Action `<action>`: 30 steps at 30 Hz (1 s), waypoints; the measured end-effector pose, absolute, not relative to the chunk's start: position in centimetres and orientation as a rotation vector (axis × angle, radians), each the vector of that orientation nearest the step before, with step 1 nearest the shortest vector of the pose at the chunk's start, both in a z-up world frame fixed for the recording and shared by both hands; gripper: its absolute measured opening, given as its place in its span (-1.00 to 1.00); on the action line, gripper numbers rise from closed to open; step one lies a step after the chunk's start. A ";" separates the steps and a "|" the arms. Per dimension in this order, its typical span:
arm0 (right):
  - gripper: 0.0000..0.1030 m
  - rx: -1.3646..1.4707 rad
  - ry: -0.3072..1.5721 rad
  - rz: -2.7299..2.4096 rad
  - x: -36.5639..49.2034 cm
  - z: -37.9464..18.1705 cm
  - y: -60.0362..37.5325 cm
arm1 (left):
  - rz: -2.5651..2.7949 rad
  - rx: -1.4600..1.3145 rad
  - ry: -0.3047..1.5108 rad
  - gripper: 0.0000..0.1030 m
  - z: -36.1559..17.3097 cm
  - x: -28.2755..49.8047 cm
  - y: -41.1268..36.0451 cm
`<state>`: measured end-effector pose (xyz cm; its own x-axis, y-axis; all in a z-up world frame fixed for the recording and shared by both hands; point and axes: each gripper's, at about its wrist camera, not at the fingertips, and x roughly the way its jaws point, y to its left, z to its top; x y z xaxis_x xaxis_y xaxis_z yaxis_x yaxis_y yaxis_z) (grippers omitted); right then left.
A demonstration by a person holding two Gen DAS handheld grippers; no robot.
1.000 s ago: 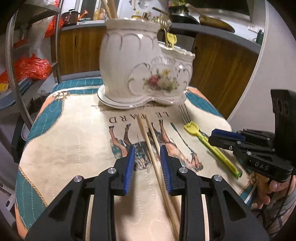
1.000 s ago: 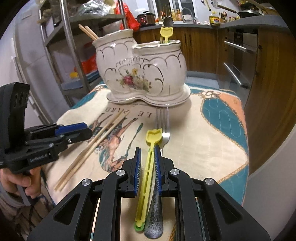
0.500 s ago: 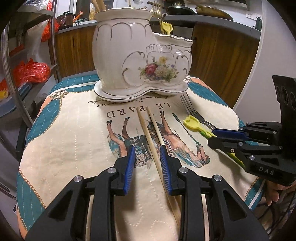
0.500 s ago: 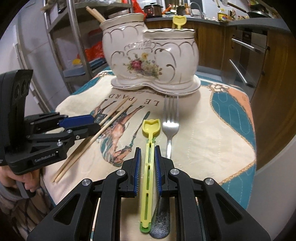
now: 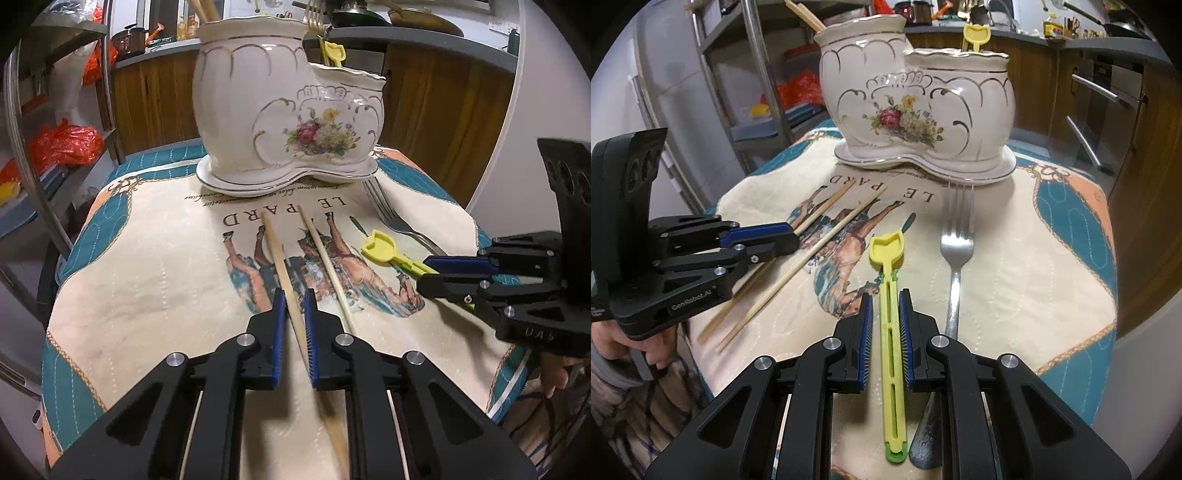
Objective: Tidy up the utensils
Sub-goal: 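Grasp another wooden chopstick with the left tool while the right tool grasps the second yellow spoon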
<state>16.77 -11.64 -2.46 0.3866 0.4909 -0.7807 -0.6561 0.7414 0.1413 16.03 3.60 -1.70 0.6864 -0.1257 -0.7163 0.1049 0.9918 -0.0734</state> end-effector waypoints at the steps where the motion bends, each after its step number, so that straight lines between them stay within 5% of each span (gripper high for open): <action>1: -0.69 -0.221 0.935 0.735 16.9 -2.3 -11.3 | -0.131 -0.030 0.808 -0.82 -1.7 16.0 3.8; 15: -0.49 -0.649 1.343 0.713 21.4 -1.6 -4.0 | -0.267 -0.035 1.057 -0.82 -0.7 19.2 5.8; 23: -0.39 -0.701 1.397 0.686 22.6 -1.7 -2.6 | -0.281 -0.028 1.196 -0.81 -0.3 21.7 5.8; 30: -0.71 -0.642 1.374 0.722 22.1 -1.7 -3.1 | -0.260 0.031 1.186 -0.81 -0.5 21.8 4.8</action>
<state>22.08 -3.08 -1.67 0.0533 0.0806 -0.9953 -0.7736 0.6336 0.0099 21.80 4.75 -0.53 0.3491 -0.1842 -0.9188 0.2163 0.9698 -0.1123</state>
